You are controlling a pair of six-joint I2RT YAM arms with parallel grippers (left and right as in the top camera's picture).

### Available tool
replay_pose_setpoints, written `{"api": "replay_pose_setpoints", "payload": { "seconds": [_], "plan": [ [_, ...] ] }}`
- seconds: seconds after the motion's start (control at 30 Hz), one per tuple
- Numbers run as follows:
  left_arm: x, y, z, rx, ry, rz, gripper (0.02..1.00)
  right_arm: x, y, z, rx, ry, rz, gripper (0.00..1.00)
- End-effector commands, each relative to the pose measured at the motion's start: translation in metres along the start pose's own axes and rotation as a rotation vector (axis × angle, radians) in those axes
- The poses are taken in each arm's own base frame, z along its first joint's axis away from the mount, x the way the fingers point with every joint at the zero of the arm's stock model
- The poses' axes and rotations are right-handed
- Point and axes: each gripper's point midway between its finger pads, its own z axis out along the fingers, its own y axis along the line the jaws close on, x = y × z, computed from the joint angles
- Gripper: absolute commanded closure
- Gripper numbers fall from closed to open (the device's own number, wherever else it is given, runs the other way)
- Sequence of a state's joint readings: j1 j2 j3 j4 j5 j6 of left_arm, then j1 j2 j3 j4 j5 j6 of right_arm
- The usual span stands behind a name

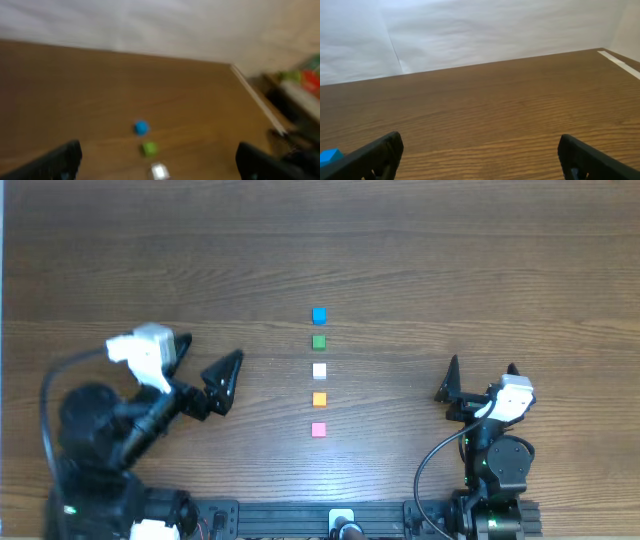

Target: Stack Cubes

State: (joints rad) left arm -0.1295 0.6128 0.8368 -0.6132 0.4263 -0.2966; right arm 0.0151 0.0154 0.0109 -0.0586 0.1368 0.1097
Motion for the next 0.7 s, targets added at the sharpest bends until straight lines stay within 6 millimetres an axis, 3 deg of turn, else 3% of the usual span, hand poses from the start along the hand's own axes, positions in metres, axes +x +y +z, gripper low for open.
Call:
{"api": "replay_pose_setpoints", "payload": {
  "seconds": [0.03,0.1,0.3,0.7],
  "plan": [
    [-0.013,-0.031,0.001,0.020,0.232,-0.137,0.020,0.001,-0.001,0.000,0.009,-0.004,0.009,0.009],
    [-0.004,-0.030,0.006,-0.050,0.343,-0.218,0.025,0.001,-0.001,0.000,0.009,-0.004,0.009,0.007],
    [0.058,-0.028,0.038,-0.233,0.635,-0.337,0.025,0.001,-0.001,0.000,0.009,-0.004,0.009,0.009],
    [0.168,-0.053,0.088,-0.529,0.918,-0.372,0.018,0.001,-0.001,0.000,0.009,-0.004,0.009,0.009]
  ]
}}
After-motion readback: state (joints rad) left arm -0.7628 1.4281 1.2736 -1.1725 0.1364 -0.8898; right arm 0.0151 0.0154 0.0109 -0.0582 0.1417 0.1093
